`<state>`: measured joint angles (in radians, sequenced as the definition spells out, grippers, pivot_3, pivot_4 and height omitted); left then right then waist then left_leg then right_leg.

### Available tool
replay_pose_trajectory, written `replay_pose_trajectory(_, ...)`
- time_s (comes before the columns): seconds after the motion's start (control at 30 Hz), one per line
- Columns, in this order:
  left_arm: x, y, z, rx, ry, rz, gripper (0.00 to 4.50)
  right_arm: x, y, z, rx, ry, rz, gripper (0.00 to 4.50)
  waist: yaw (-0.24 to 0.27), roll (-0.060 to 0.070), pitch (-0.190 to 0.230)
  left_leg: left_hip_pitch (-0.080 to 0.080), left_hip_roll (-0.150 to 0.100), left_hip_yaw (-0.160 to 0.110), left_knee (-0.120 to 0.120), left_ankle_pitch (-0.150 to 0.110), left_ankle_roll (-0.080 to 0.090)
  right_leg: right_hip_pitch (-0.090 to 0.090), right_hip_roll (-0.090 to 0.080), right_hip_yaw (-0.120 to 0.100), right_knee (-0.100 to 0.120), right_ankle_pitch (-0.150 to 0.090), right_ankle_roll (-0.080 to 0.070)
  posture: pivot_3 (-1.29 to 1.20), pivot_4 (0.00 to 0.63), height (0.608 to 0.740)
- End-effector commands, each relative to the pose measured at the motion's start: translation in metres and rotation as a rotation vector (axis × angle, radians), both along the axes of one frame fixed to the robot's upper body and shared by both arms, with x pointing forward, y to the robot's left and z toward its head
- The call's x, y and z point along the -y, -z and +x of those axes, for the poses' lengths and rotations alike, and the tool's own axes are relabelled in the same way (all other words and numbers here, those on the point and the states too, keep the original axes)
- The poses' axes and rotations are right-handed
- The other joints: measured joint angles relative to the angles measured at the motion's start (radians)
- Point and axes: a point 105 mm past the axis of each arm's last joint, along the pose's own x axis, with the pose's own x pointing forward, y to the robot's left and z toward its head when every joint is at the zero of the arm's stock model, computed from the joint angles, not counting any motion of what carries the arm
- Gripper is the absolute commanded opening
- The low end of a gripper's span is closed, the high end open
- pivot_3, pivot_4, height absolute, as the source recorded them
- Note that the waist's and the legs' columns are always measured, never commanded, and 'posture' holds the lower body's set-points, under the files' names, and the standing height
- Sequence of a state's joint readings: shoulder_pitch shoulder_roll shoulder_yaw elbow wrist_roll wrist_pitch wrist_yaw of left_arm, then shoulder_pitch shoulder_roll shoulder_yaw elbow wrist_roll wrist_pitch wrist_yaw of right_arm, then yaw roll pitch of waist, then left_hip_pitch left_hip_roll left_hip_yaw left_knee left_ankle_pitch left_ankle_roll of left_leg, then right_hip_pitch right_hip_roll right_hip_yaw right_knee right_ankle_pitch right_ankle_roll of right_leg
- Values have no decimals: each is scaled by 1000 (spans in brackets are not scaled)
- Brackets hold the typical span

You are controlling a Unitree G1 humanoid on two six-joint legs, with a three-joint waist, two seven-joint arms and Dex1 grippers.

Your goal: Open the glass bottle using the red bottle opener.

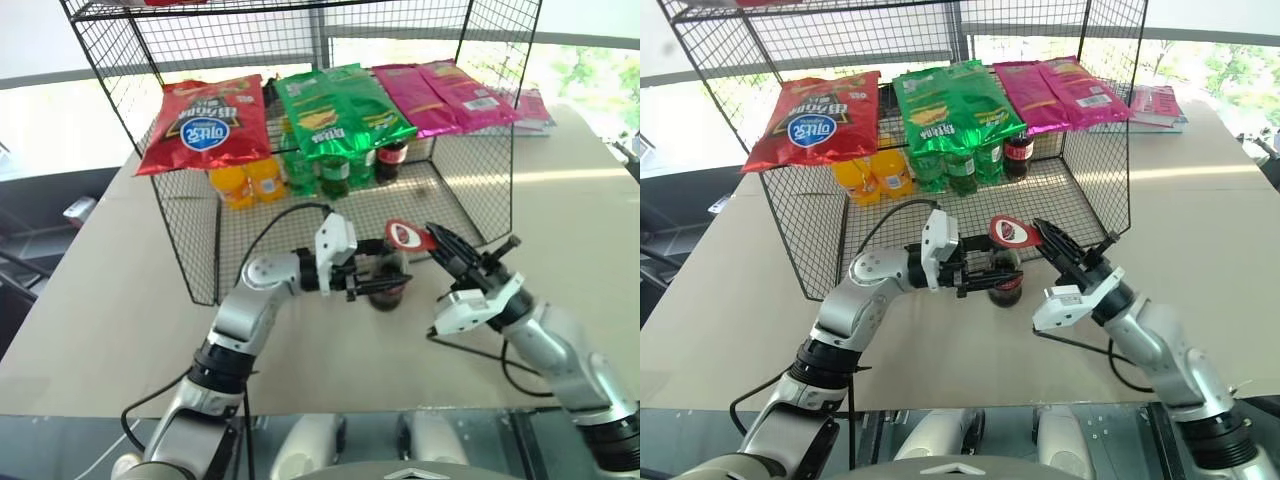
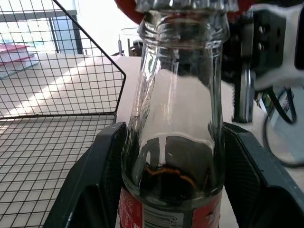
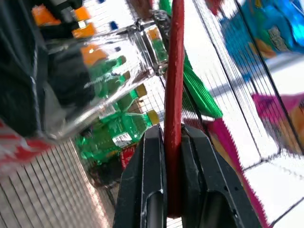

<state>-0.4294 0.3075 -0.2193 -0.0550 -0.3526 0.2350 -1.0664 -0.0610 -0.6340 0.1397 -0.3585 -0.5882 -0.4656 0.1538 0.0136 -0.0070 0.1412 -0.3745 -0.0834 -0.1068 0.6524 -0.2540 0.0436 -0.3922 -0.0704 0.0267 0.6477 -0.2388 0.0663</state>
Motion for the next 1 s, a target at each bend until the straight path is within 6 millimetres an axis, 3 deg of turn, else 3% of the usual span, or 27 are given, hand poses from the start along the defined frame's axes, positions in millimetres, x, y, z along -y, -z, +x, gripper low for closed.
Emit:
replay_pose_trajectory(0.03,10,-1,-2,13,28,8,2271,-1,17,-4,-103,-51,-204,0,1,0,0,0,0,-1,0,0,0,1,0,-1,-1,0,0,0,150,740)
replay_pose_trajectory(0.5,11,8,-7,6,32,9,2271,-2,-46,10,-9,-108,-321,0,1,0,0,-3,0,-4,0,0,0,3,-1,-4,-6,0,0,0,150,740)
replay_pose_trajectory(0.57,11,8,-8,10,31,1,2271,-2,-58,12,10,-107,-287,0,2,0,1,-3,0,-4,0,0,0,2,-1,-5,-6,0,0,0,150,740)
replay_pose_trajectory(0.73,8,8,-10,27,28,-7,2271,15,-82,12,-81,-32,42,0,5,0,1,-8,0,-6,-1,2,-4,-3,-2,-4,-6,0,0,0,150,740)
replay_pose_trajectory(0.83,6,7,-8,42,15,-18,2271,45,-61,2,-327,88,268,0,22,0,1,-11,0,-10,-1,2,-4,-3,-2,-4,-8,0,0,0,150,740)
replay_pose_trajectory(1.0,4,2,-6,71,-2,-40,2271,65,7,-33,-857,223,520,0,17,2,2,-13,0,-9,-2,0,0,-6,-6,-3,-8,0,0,0,150,740)
